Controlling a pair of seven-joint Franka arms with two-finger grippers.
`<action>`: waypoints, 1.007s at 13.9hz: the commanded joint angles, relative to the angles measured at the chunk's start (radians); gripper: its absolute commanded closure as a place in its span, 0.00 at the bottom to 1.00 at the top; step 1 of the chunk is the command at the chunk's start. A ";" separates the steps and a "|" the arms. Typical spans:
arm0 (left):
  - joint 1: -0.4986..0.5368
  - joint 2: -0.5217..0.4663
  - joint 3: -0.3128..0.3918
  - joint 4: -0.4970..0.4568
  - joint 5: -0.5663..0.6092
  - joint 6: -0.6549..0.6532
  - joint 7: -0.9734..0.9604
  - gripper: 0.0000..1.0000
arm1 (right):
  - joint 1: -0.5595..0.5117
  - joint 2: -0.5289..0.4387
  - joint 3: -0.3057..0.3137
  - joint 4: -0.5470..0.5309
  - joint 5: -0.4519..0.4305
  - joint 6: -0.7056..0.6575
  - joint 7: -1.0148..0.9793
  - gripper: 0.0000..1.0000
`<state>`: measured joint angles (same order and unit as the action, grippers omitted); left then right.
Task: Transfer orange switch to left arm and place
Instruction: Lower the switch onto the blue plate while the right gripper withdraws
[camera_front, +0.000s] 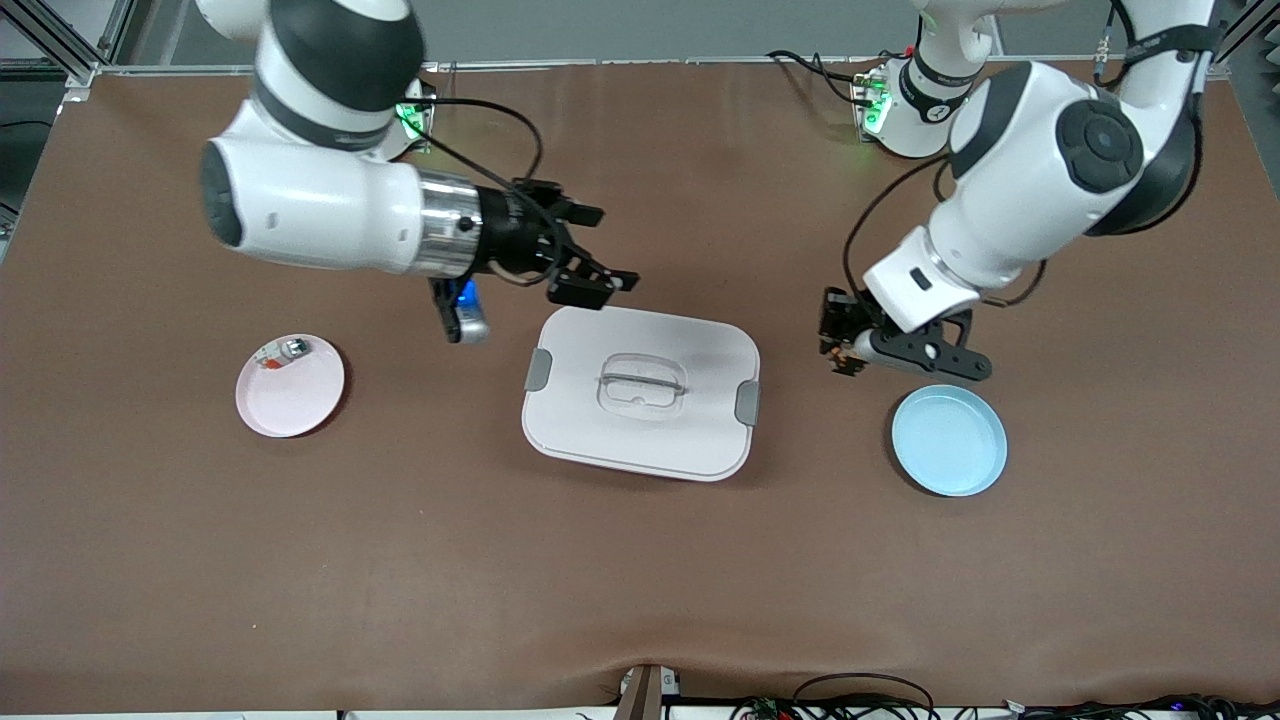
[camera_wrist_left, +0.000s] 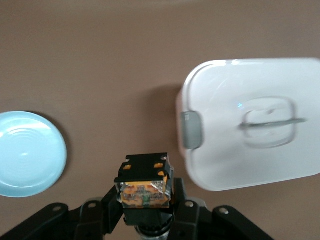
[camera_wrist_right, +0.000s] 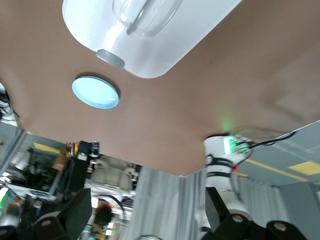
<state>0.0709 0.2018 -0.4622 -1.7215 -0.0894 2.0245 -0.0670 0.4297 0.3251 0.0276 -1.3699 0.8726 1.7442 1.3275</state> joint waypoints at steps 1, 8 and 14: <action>0.049 0.005 -0.007 -0.030 0.056 -0.015 0.152 1.00 | -0.035 -0.050 0.012 -0.018 -0.123 -0.066 -0.110 0.00; 0.171 0.126 -0.007 -0.047 0.140 0.002 0.623 1.00 | -0.072 -0.153 0.011 -0.179 -0.542 -0.135 -0.555 0.00; 0.179 0.224 -0.007 -0.050 0.290 0.077 0.925 1.00 | -0.239 -0.172 0.011 -0.236 -0.736 -0.129 -0.953 0.00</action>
<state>0.2408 0.4034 -0.4622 -1.7773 0.1613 2.0811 0.7521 0.2322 0.1852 0.0207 -1.5611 0.2136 1.5990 0.4522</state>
